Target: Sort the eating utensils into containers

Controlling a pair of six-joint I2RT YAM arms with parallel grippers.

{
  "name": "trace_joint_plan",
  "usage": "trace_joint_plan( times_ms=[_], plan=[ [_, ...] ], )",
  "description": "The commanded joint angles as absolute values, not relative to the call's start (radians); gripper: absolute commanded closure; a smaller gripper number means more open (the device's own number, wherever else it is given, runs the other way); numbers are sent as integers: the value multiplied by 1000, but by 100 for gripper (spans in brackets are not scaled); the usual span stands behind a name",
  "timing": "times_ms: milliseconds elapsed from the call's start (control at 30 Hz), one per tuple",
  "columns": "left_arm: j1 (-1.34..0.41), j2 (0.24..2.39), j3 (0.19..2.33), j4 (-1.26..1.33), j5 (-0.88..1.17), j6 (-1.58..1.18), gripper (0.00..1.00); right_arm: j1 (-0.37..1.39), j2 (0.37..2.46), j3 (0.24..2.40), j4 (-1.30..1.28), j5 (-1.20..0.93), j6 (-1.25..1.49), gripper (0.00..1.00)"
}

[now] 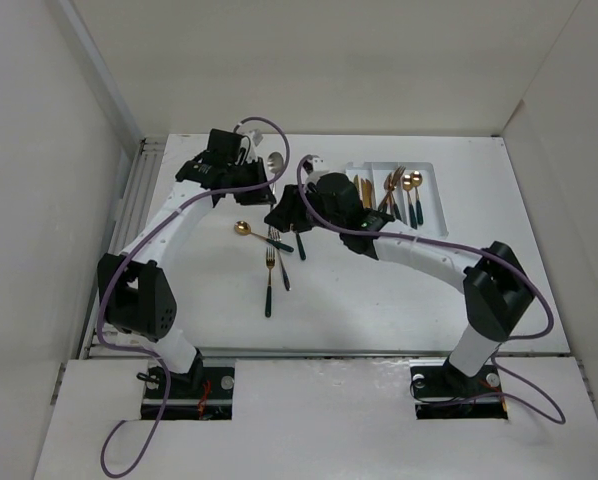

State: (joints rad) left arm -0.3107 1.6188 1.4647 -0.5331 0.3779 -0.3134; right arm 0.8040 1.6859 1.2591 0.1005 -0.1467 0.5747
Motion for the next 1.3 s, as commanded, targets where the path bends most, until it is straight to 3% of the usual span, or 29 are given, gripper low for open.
trace_joint_plan(
  times_ms=[0, 300, 367, 500, 567, 600, 633, 667, 700, 767, 1000, 1267],
  plan=[
    [-325, 1574, 1485, -523, 387, -339, 100, 813, 1726, 1315, 206, -160, 676, 43],
    [-336, 1565, 1460, -535, 400, -364, 100, 813, 1795, 1365, 206, -112, 716, 63],
    [-336, 1565, 1460, -535, 400, -364, 100, 813, 1795, 1365, 206, -86, 716, 71],
    [-336, 1565, 1431, -535, 410, -364, 100, 813, 1795, 1365, 206, -38, 716, 100],
    [-336, 1565, 1431, -535, 419, -364, 100, 813, 1786, 1365, 206, -20, 726, 100],
    [-336, 1565, 1431, -535, 419, -364, 87, 813, 1776, 1353, 206, -9, 726, 100],
    [-336, 1565, 1431, -535, 419, -364, 45, 799, 1761, 1342, 195, -9, 726, 100],
    [-336, 1565, 1431, -535, 408, -364, 28, 786, 1752, 1333, 184, -9, 726, 100],
    [-336, 1565, 1446, -535, 390, -364, 14, 746, 1741, 1312, 169, -9, 707, 100],
    [-336, 1565, 1482, -548, 367, -351, 0, 694, 1706, 1299, 90, -29, 617, 100],
    [-321, 1574, 1572, -597, 151, -278, 0, 438, 1566, 1289, -295, 146, 222, 100],
    [-255, 1565, 1514, -578, 172, -287, 0, 152, 1653, 1321, -492, 325, -40, 100]
  ],
)
